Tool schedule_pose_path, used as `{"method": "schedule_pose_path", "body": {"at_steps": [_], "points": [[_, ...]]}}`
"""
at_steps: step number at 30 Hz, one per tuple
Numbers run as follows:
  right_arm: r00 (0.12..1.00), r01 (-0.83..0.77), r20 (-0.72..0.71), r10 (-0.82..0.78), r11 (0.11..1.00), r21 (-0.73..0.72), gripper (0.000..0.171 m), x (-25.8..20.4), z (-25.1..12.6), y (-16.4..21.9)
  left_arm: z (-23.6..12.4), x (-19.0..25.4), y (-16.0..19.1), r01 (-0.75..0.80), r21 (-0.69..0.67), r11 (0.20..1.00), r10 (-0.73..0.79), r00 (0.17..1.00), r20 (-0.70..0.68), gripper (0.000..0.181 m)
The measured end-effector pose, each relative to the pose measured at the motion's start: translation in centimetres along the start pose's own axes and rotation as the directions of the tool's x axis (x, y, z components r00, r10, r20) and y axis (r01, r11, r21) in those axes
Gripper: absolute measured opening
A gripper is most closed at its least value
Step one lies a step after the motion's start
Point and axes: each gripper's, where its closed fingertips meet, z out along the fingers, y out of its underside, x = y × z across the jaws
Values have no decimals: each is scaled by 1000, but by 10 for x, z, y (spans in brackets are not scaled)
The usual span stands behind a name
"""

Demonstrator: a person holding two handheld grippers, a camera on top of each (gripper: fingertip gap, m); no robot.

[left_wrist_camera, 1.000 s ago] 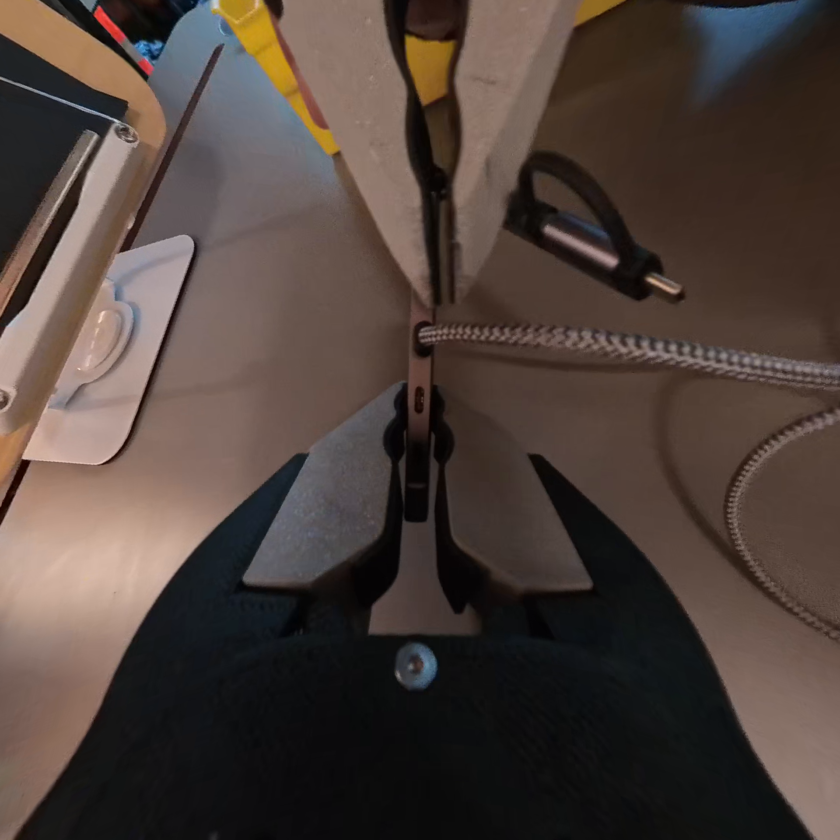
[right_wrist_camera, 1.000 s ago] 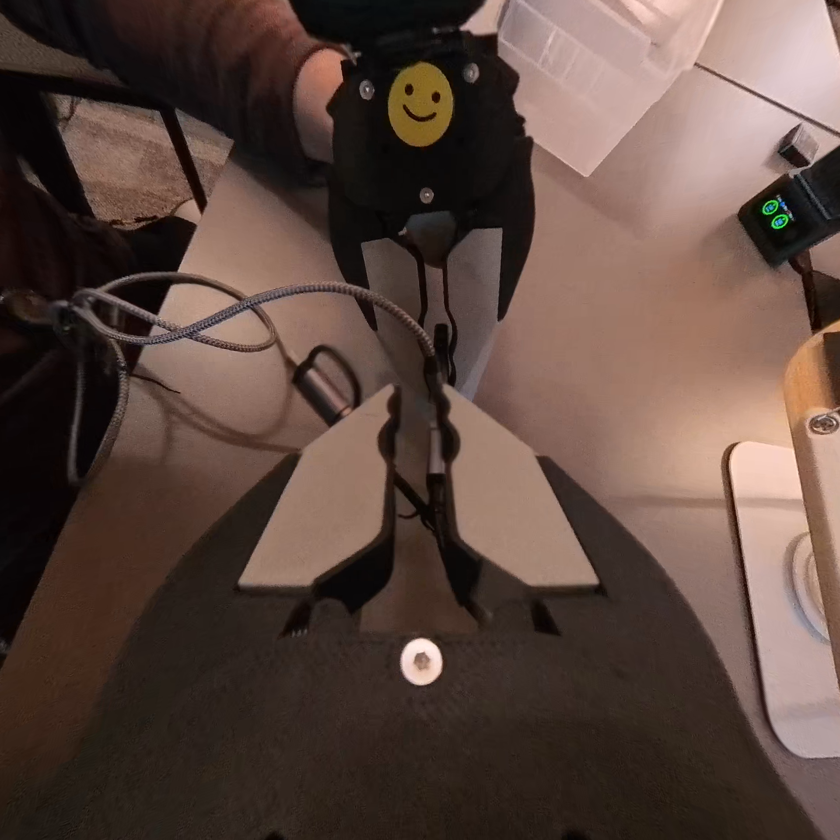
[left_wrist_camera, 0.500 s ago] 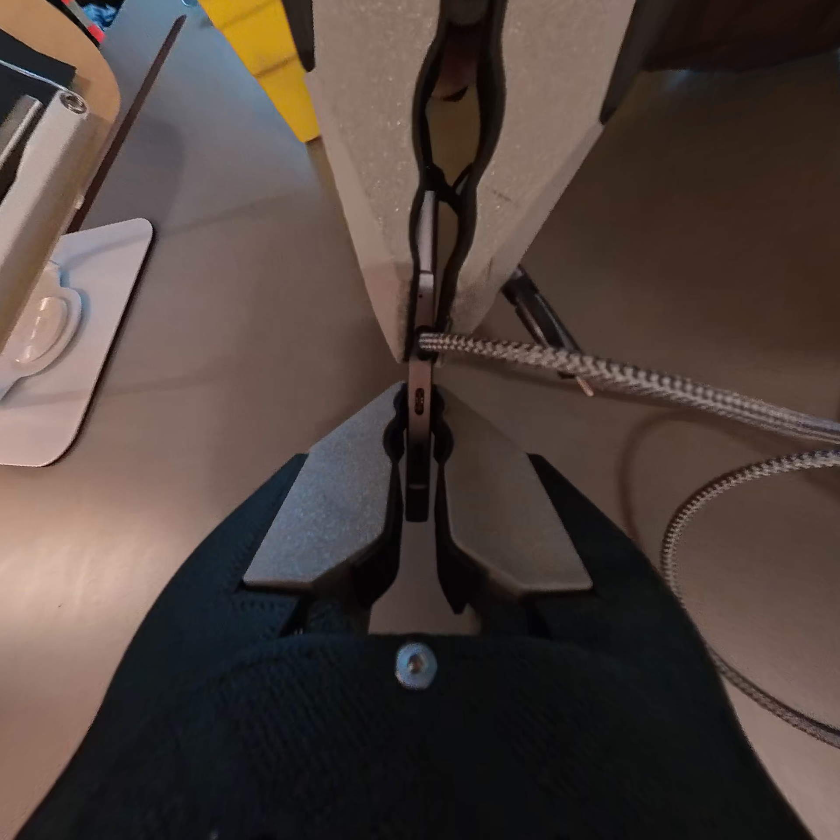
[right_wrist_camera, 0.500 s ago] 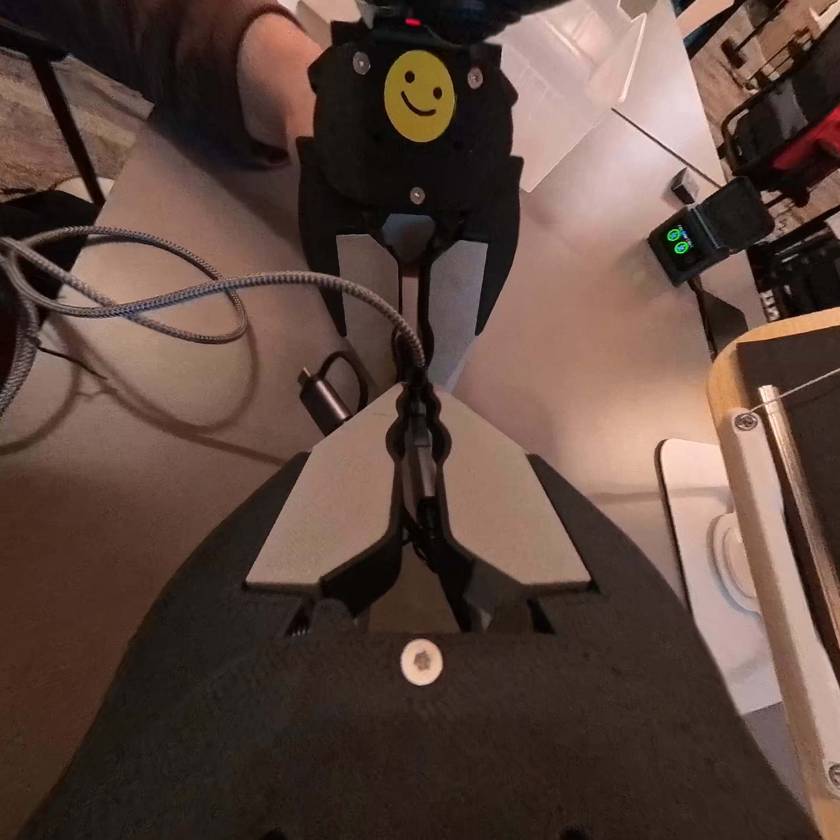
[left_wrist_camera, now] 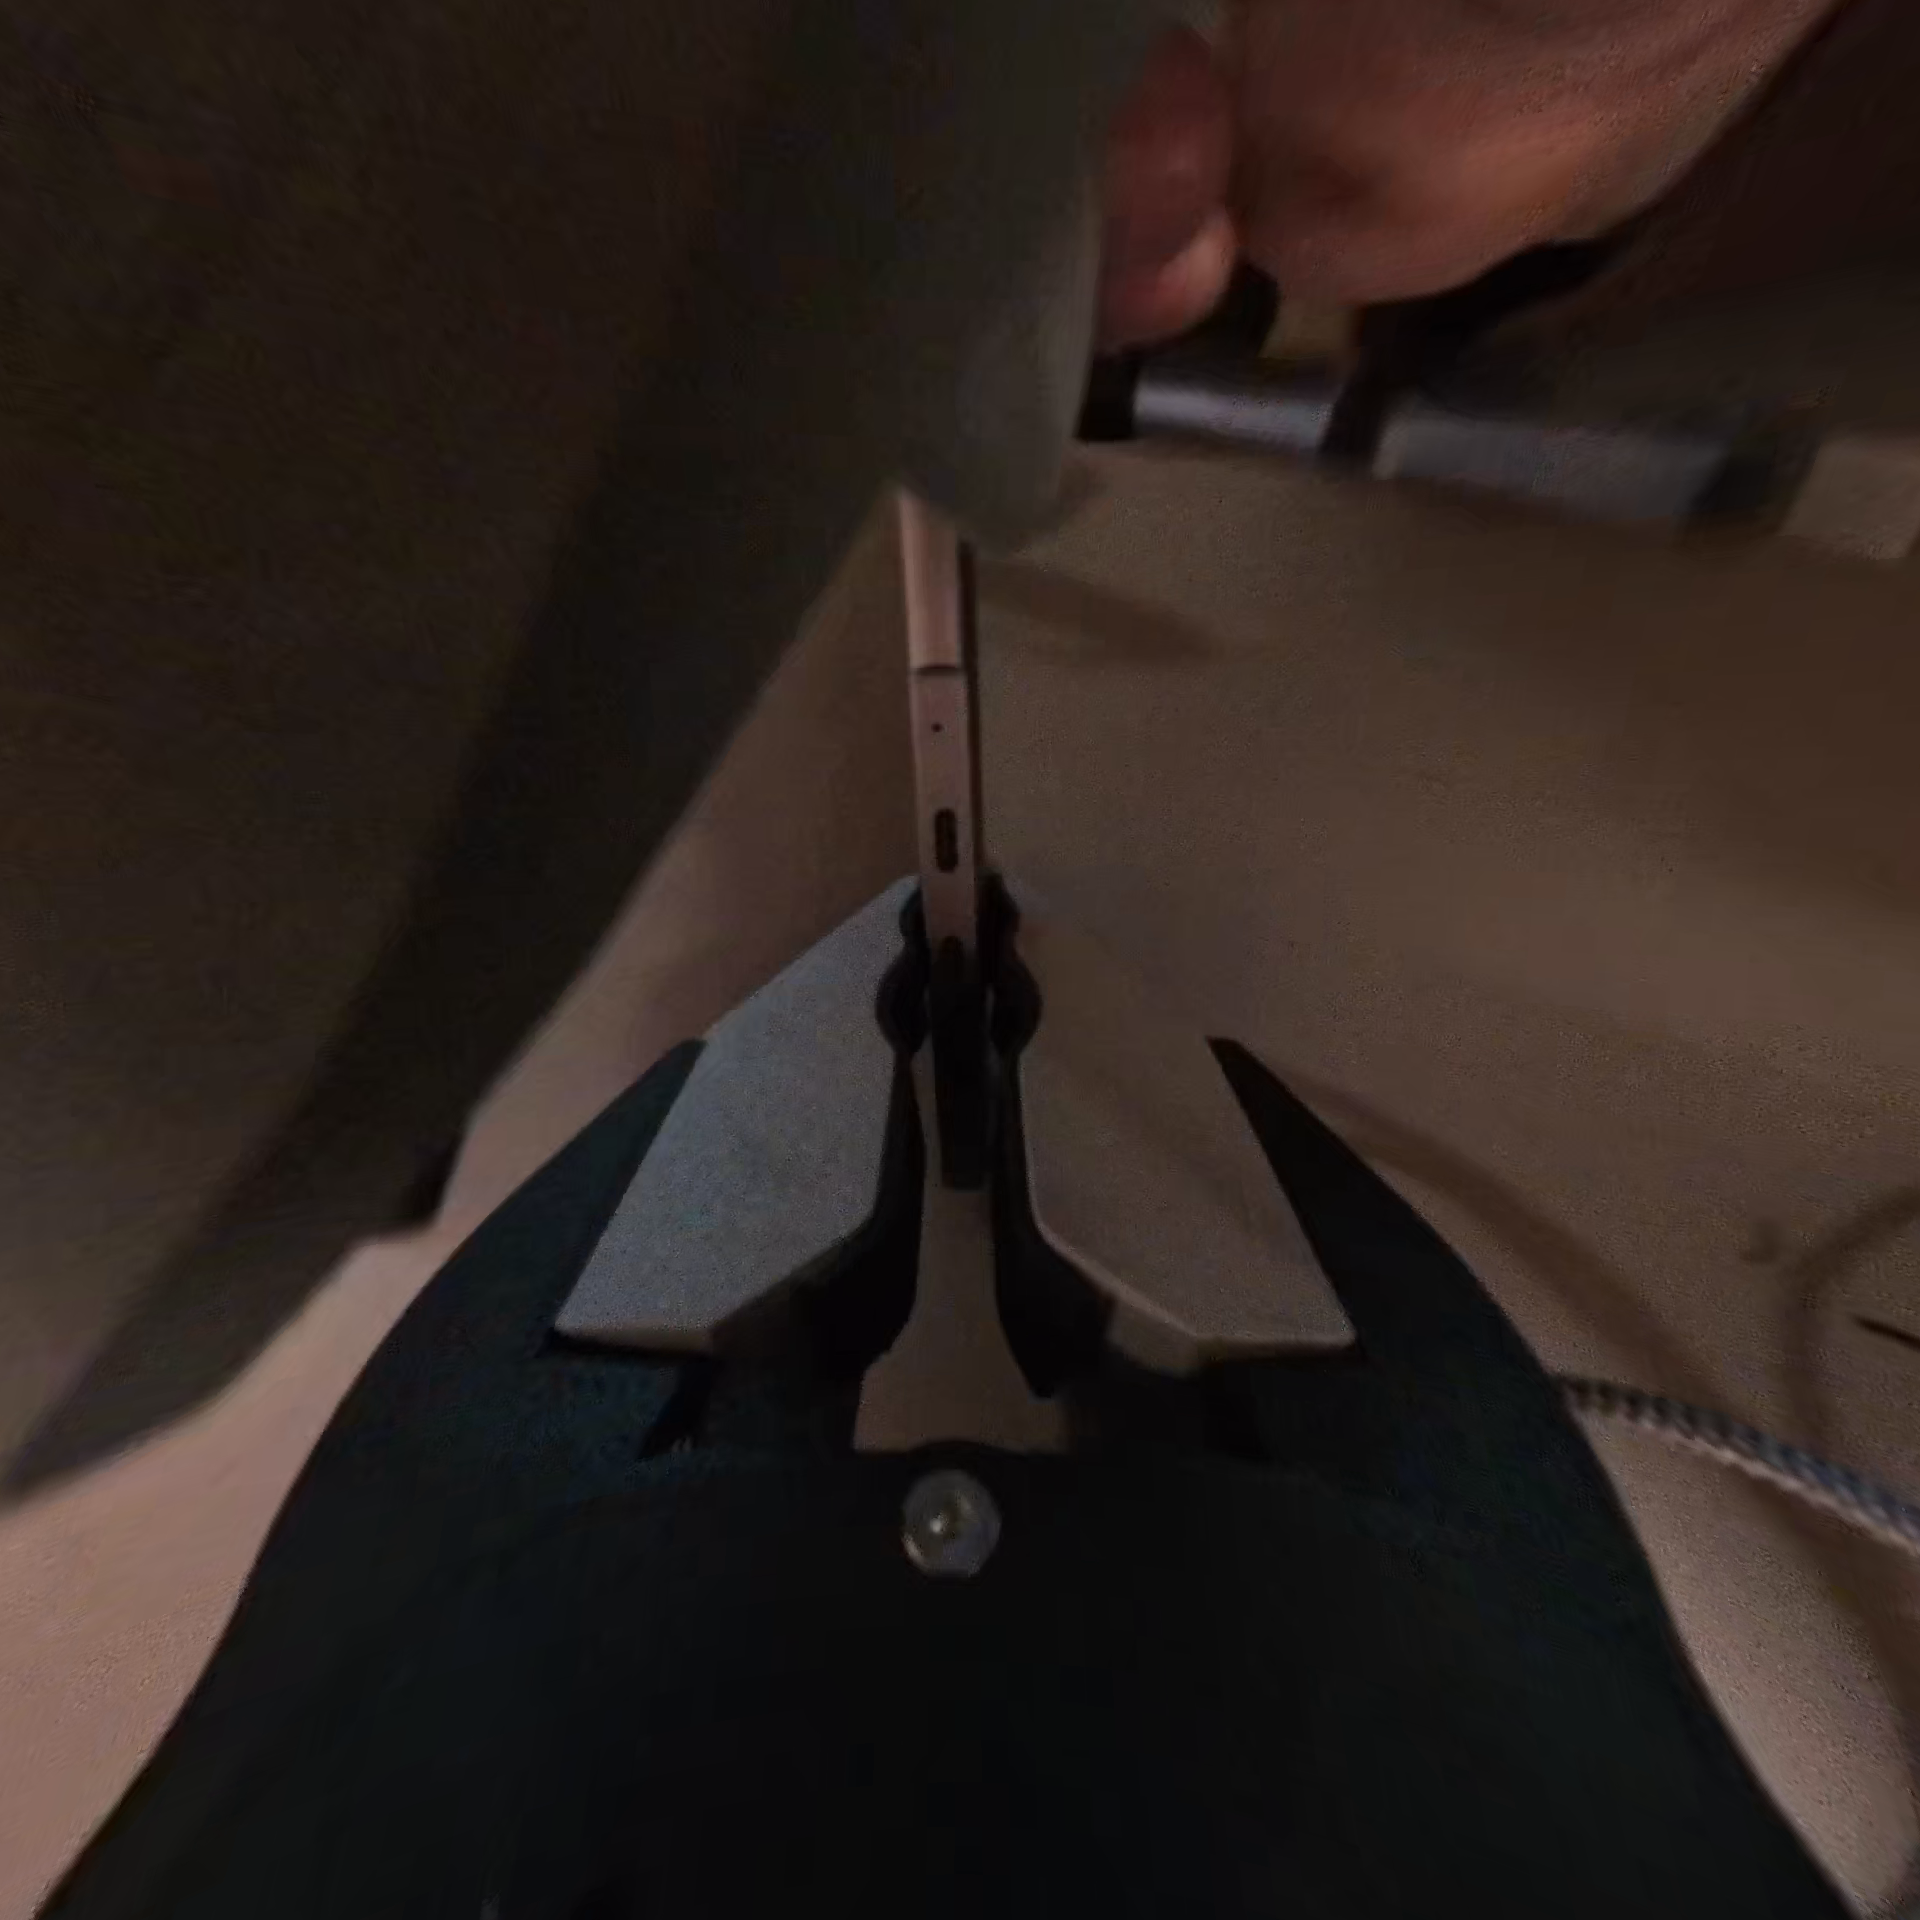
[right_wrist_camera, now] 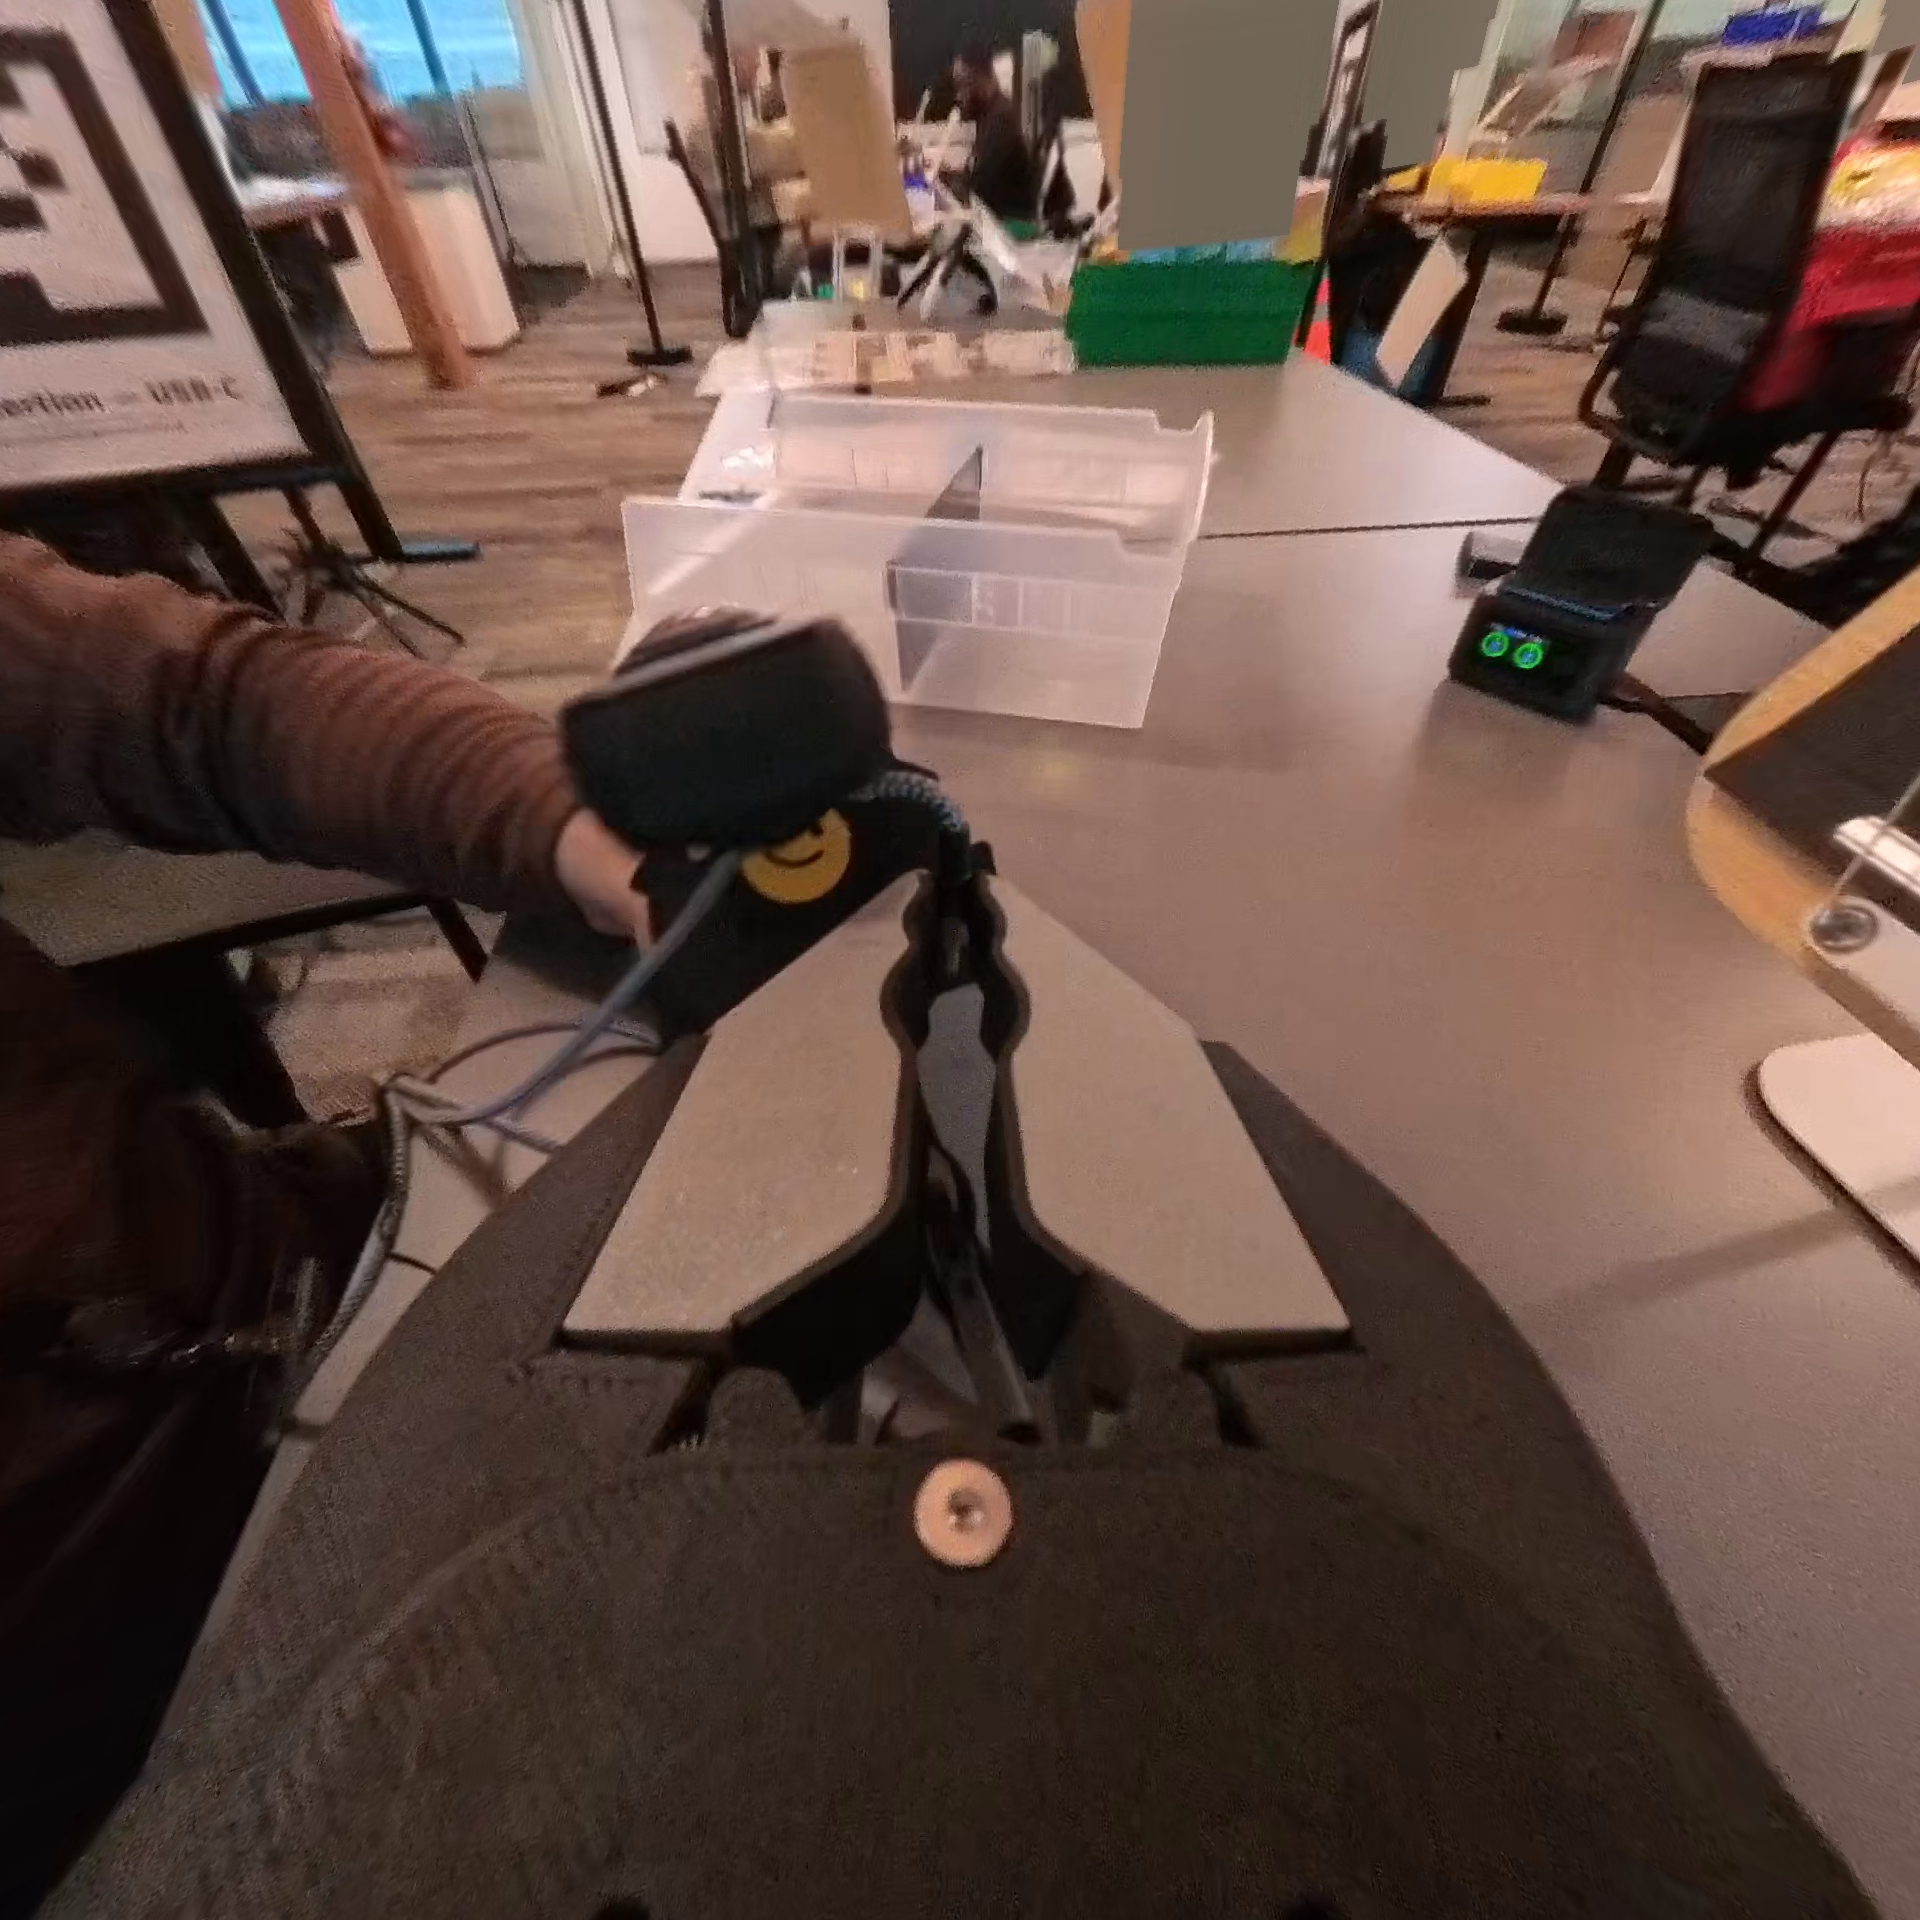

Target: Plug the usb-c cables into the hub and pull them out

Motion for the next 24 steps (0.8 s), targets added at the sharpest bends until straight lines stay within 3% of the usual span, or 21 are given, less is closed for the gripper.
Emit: {"method": "schedule_pose_path", "body": {"at_steps": [3,6,9,13,19,22,24], "points": [[1000,-12,-26,16,989,147,3,9,-34,-17,-14,-17,-2,90,82,993,-90,996,-2,5],[983,9,-179,36,970,242,2,26,-84,-38,-30,-29,-1,174,157,972,-171,985,-29,5],[942,97,-336,-15,969,229,2,23,-122,-55,-36,-31,-10,209,211,955,-202,978,-53,5],[872,212,-483,-82,952,222,3,-3,-186,-113,-31,-34,1,130,148,980,-135,991,26,6],[614,222,-778,-133,975,9,3,18,-314,-197,-26,-36,8,76,102,992,-84,994,77,5],[441,177,-873,-209,974,-144,2,33,-375,-212,-29,-39,7,79,120,990,-91,991,95,5],[378,119,-882,-281,960,-255,3,39,-400,-197,-32,-43,6,80,133,988,-95,989,111,5]]}}
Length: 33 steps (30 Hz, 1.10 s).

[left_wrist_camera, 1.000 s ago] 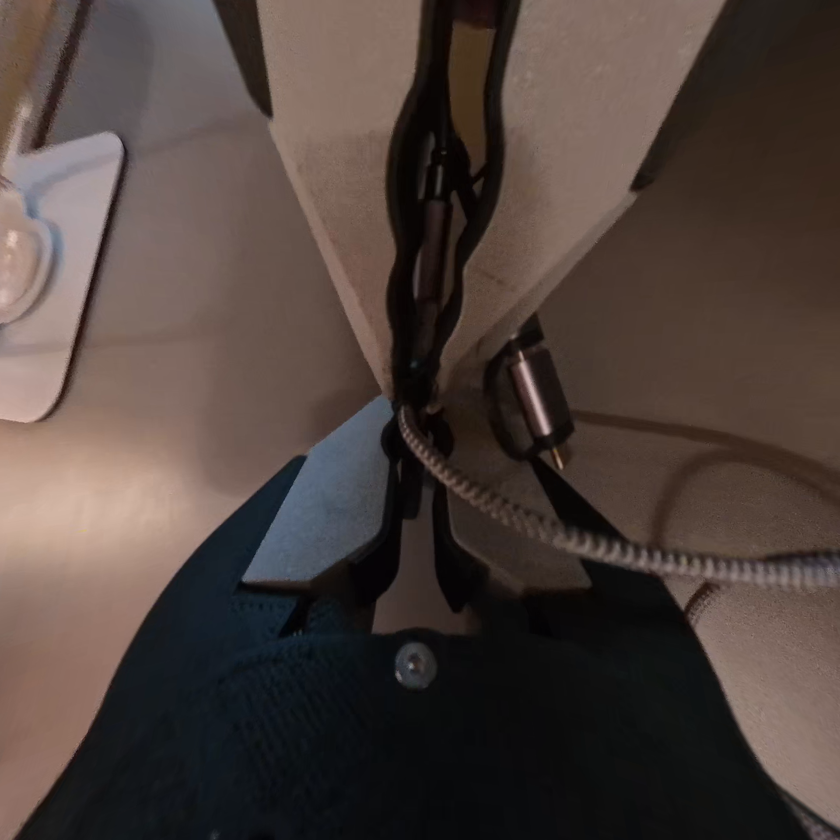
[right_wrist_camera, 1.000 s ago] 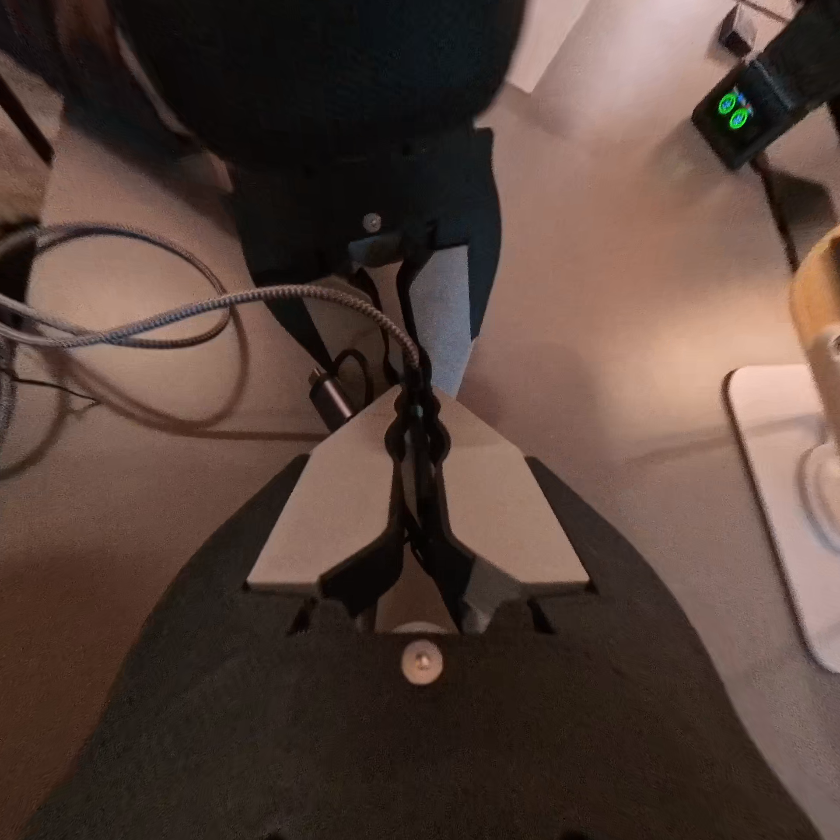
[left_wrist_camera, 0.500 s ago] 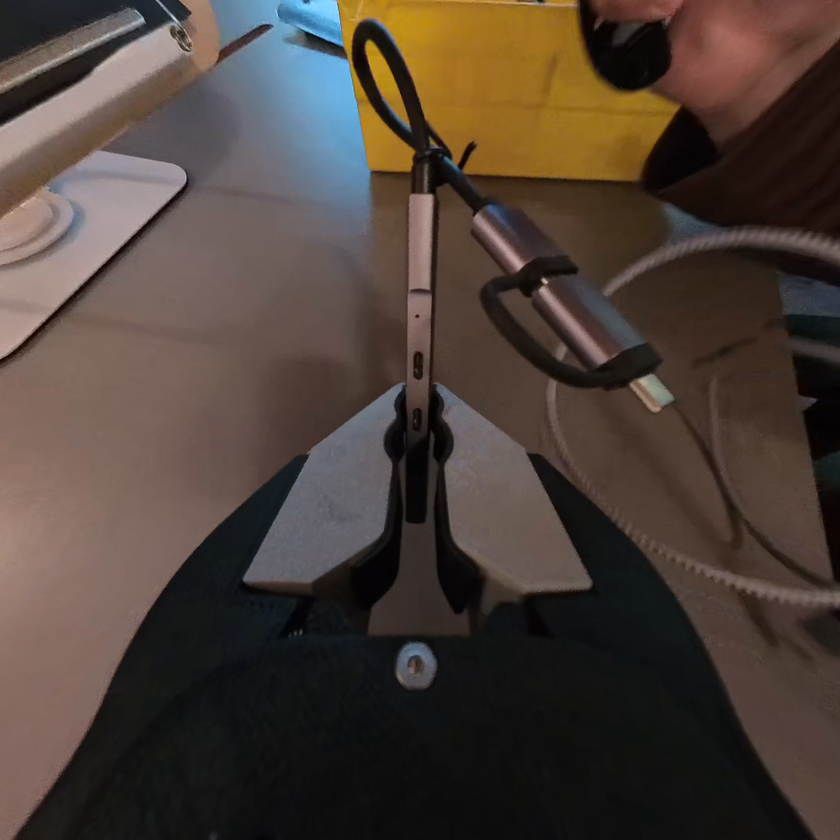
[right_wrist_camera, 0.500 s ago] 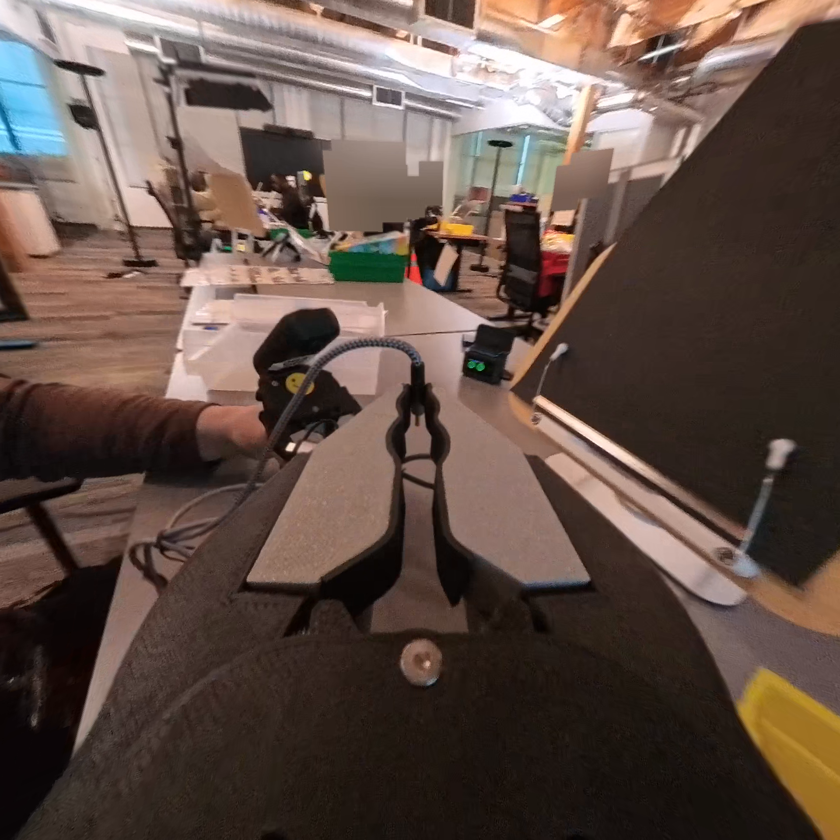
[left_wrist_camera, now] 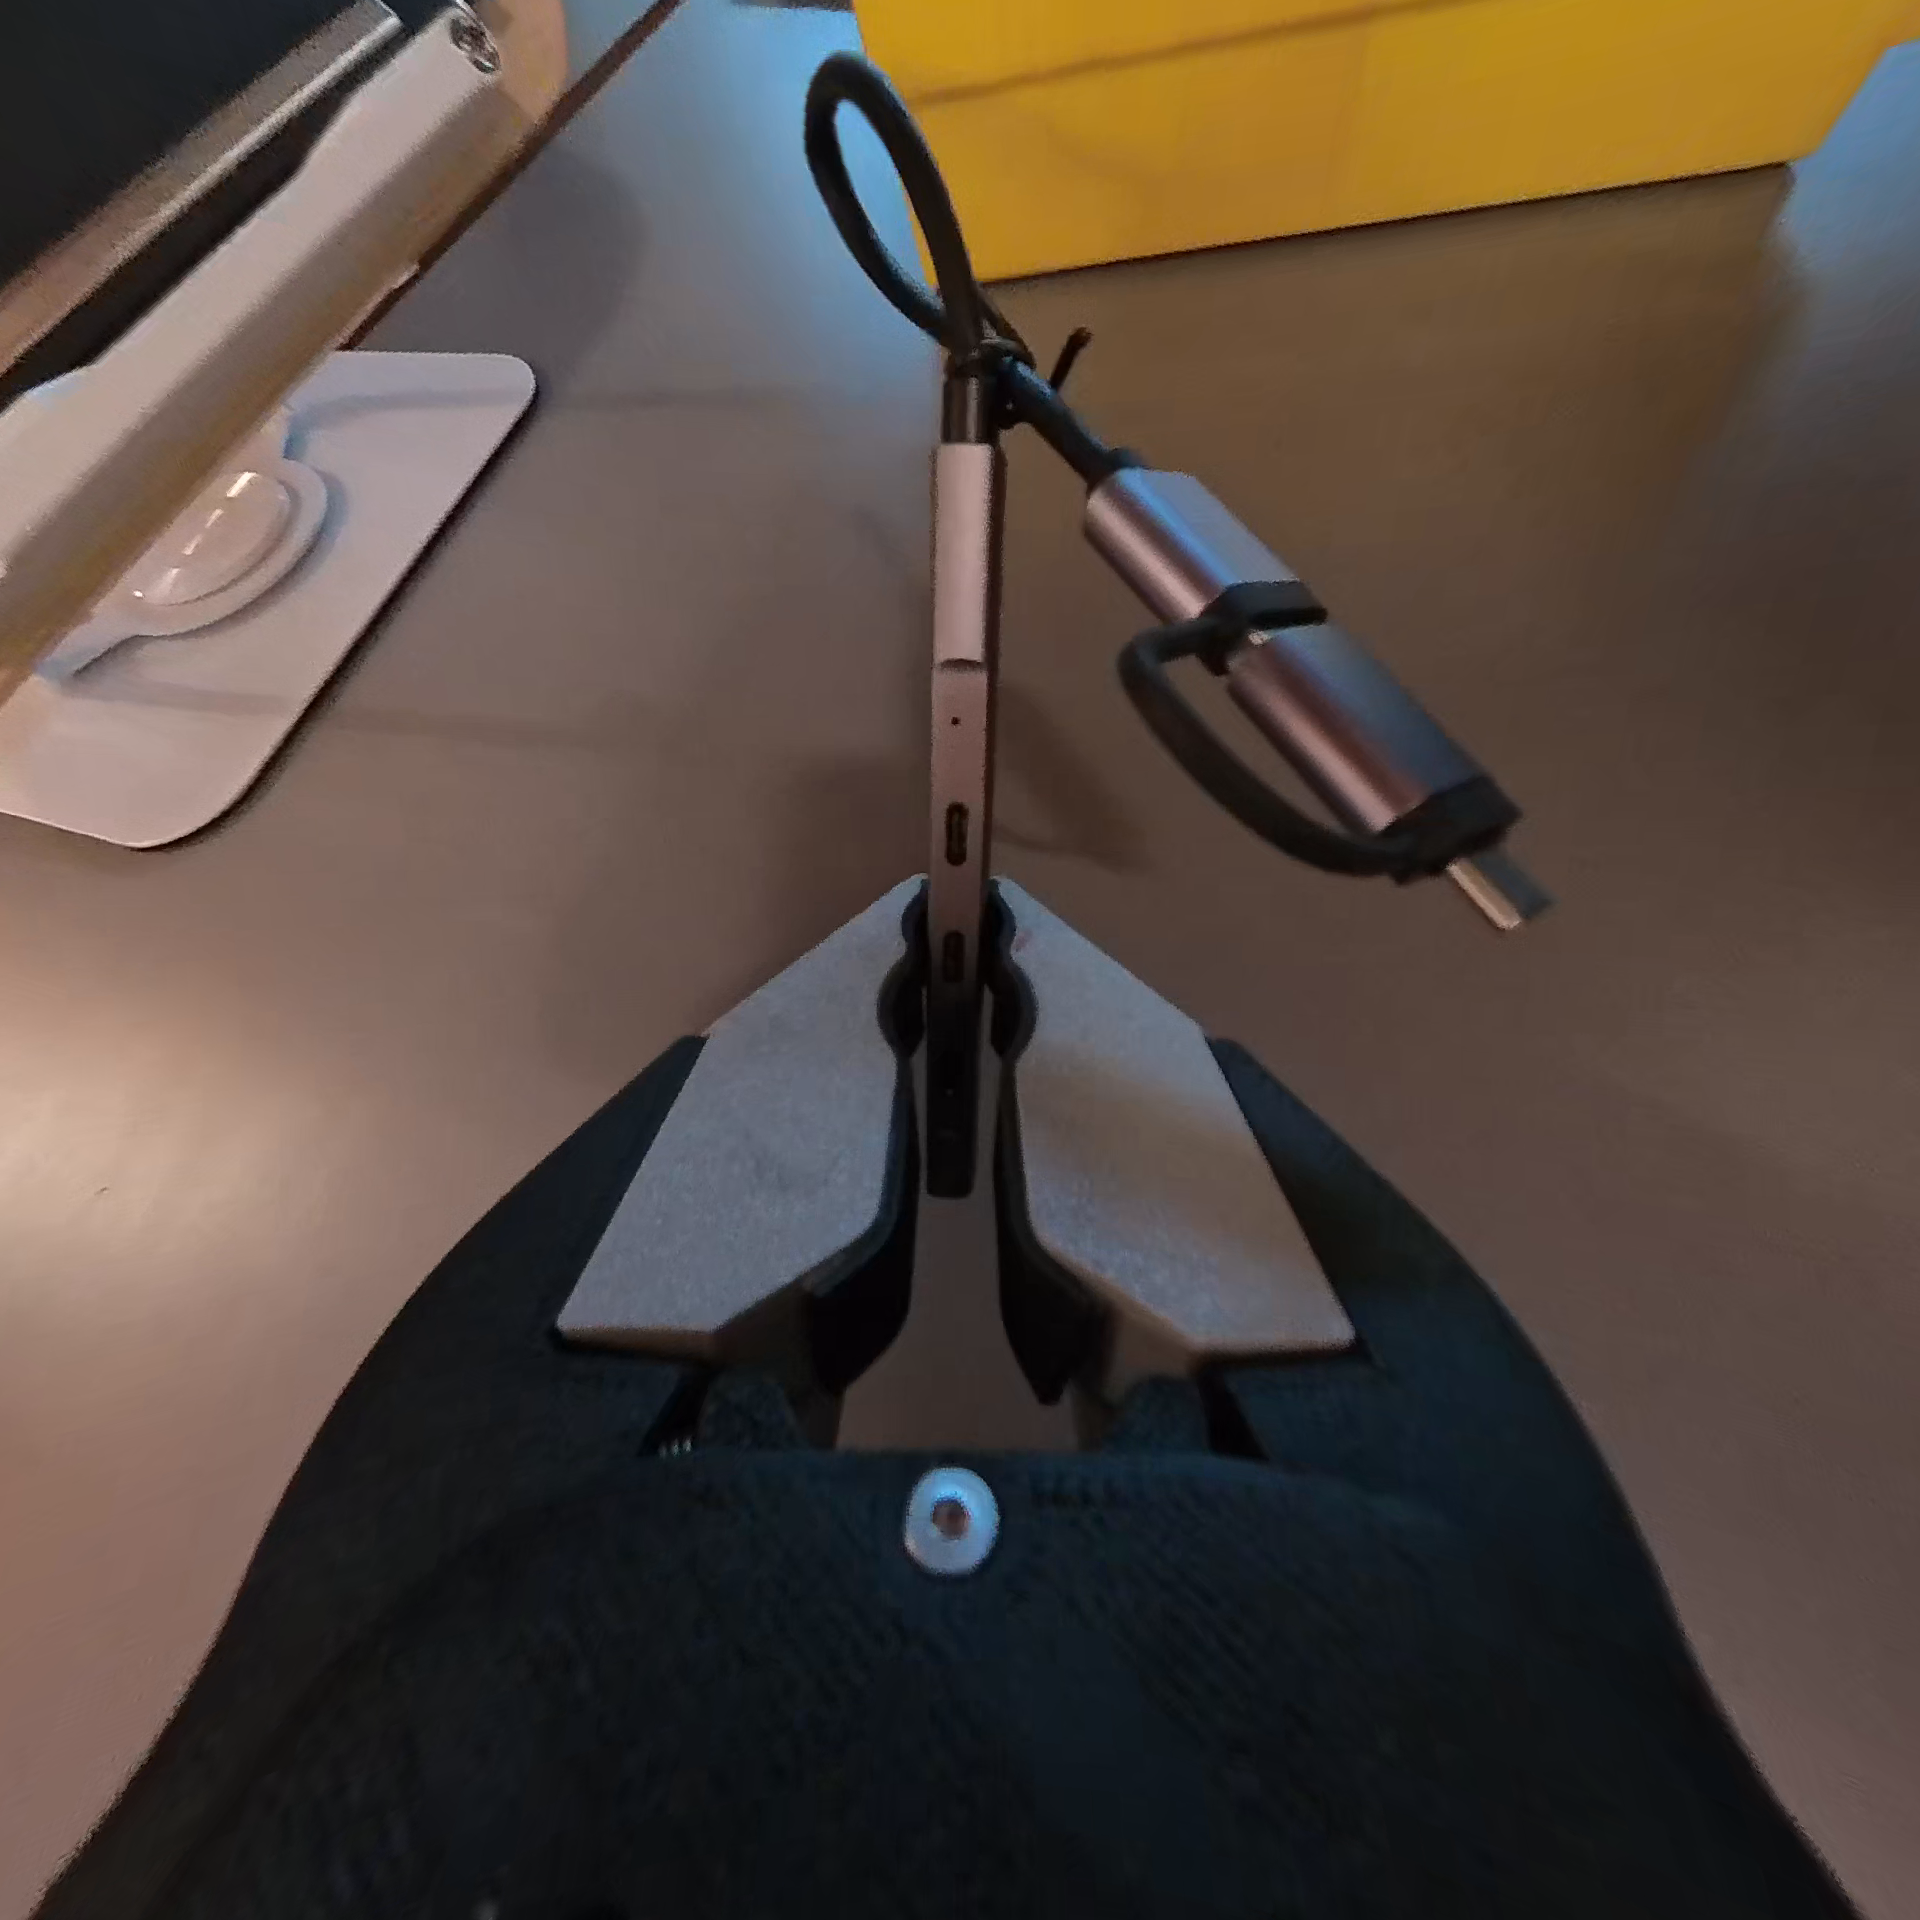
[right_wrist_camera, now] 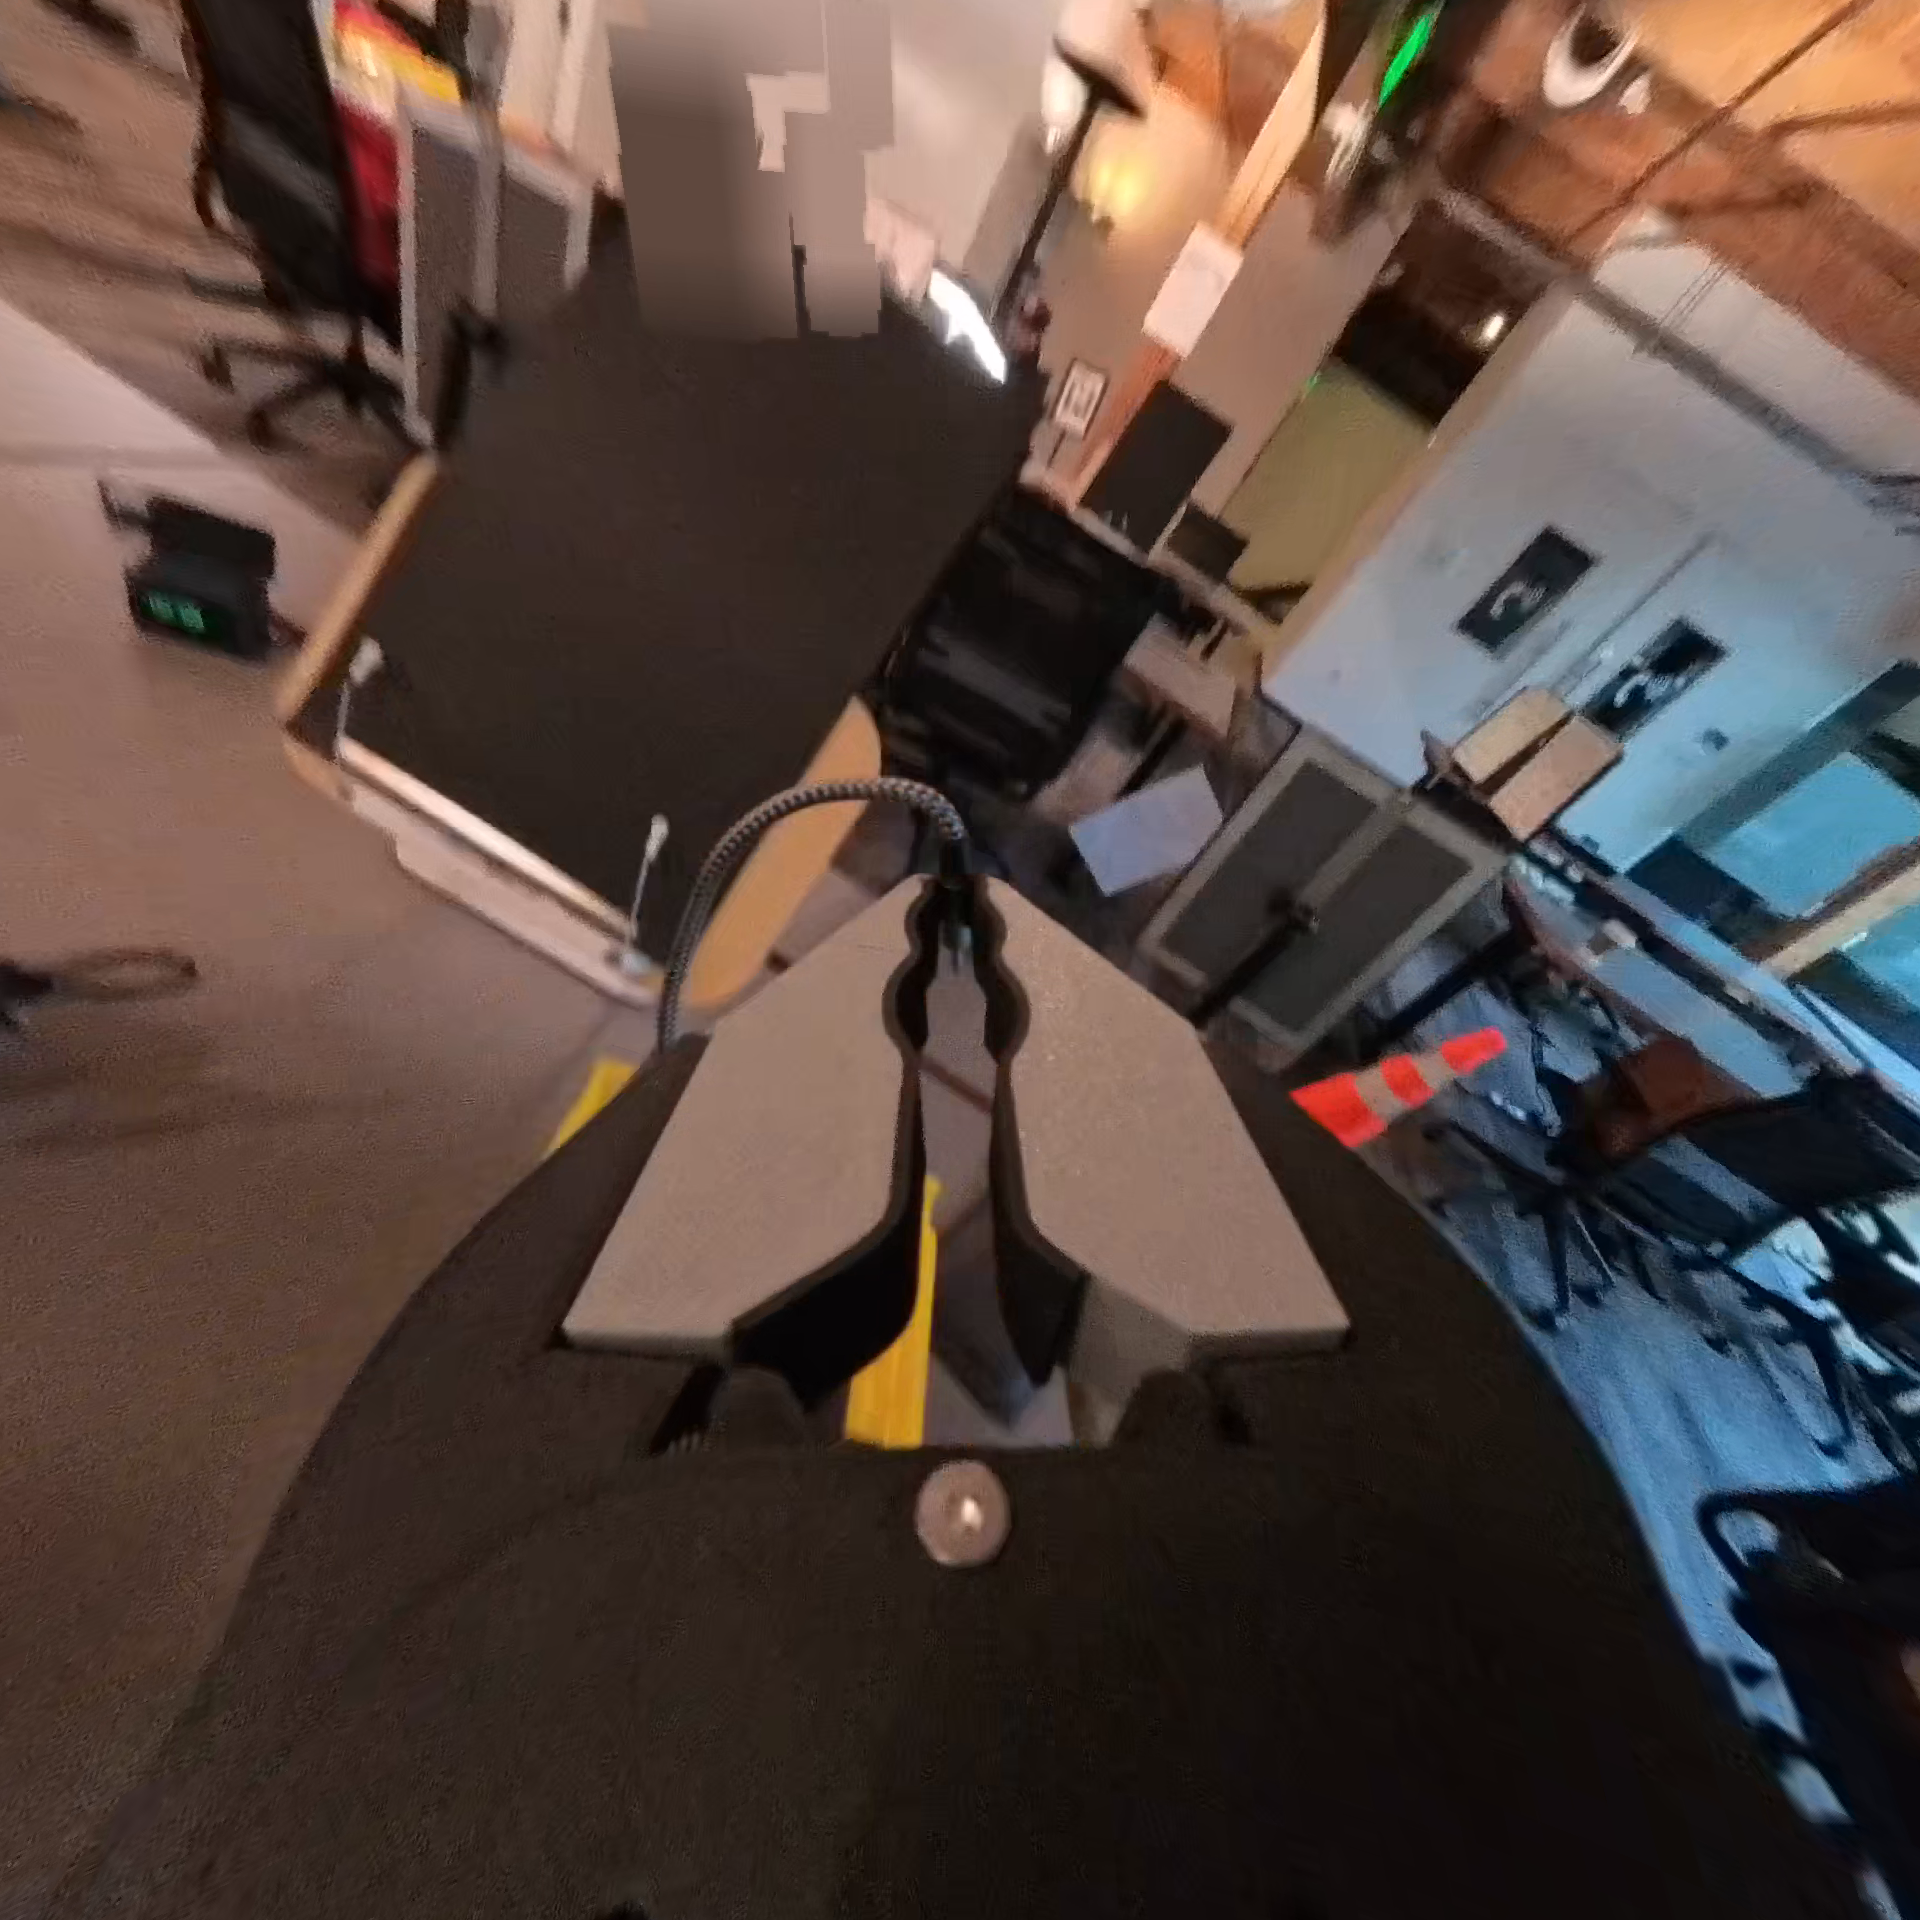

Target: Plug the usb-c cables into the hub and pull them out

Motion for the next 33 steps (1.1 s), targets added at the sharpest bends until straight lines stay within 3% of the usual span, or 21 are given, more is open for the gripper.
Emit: {"method": "schedule_pose_path", "body": {"at_steps": [3,8,10,11,13,16,18,21,24,26,27,30,33], "points": [[990,50,142,-20,977,-208,3,-27,5,74,-6,-2,-9,2,56,998,-2,1000,2,5],[892,151,423,160,777,-611,8,-147,19,271,-22,7,-45,20,227,974,-7,998,-61,5],[893,251,436,114,678,-691,19,-170,22,316,-32,19,-72,26,340,940,17,992,-123,5],[895,283,439,78,661,-695,25,-174,24,319,-37,29,-85,19,390,920,47,986,-160,5],[918,286,396,-8,705,-649,37,-164,33,291,-48,51,-108,-12,487,873,132,968,-213,5],[947,205,319,-36,832,-515,63,-156,37,207,-52,72,-132,-36,562,826,194,955,-226,5],[876,84,474,83,944,-319,67,-204,27,137,-51,85,-145,-18,591,807,207,945,-254,5],[651,-70,756,66,997,-27,34,-293,-5,64,-49,112,-161,49,602,797,222,903,-368,5],[548,-124,832,90,992,-26,46,-342,-3,55,-44,130,-169,62,570,819,220,884,-413,5],[532,-175,838,119,984,-29,4,-352,6,52,-35,136,-164,34,508,861,203,892,-404,5],[524,-170,844,116,985,-29,4,-353,8,53,-32,138,-161,37,471,881,179,897,-405,6],[624,-147,775,99,989,-8,3,-322,16,46,-33,119,-147,155,348,925,-21,932,-361,23],[856,-102,515,44,991,84,3,-228,25,24,-63,95,-117,190,276,942,-127,965,-230,38]]}}
